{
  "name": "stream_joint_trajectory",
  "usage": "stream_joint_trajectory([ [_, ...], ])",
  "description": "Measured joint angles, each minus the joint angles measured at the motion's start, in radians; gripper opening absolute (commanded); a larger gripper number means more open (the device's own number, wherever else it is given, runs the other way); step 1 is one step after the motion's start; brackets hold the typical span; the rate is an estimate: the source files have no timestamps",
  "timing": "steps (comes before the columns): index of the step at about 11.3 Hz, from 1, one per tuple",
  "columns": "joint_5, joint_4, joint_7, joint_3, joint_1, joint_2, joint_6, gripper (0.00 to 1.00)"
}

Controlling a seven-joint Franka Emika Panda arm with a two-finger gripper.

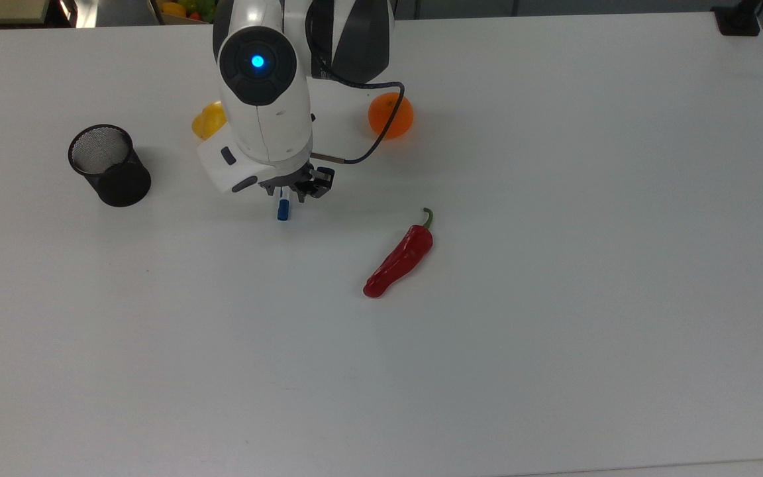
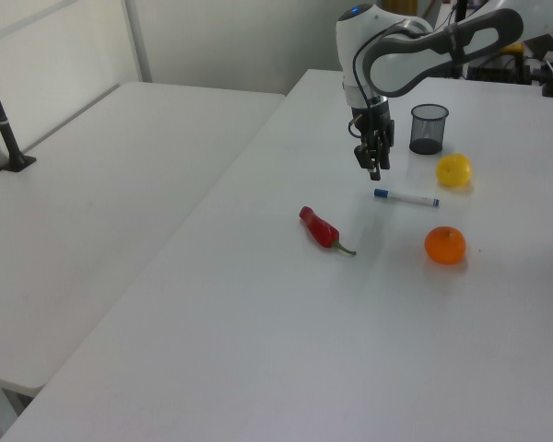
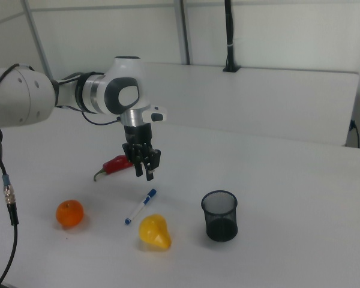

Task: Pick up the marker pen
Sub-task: 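Open the gripper, release the marker, and raise the gripper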

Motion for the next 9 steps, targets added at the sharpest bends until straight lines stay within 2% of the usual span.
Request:
stream_joint_trajectory([
  [1,0.0,0.004,0.002,0.0,-0.001,-0.001,0.001,1.0],
  [4,-0.003,0.009,-0.001,0.0,-0.015,-0.045,0.001,1.0],
  [6,-0.003,-0.01,-0.007,-0.001,-0.039,-0.117,0.001,1.0],
  [9,0.014,-0.107,-0.009,-0.001,-0.075,-0.256,0.001,1.0],
])
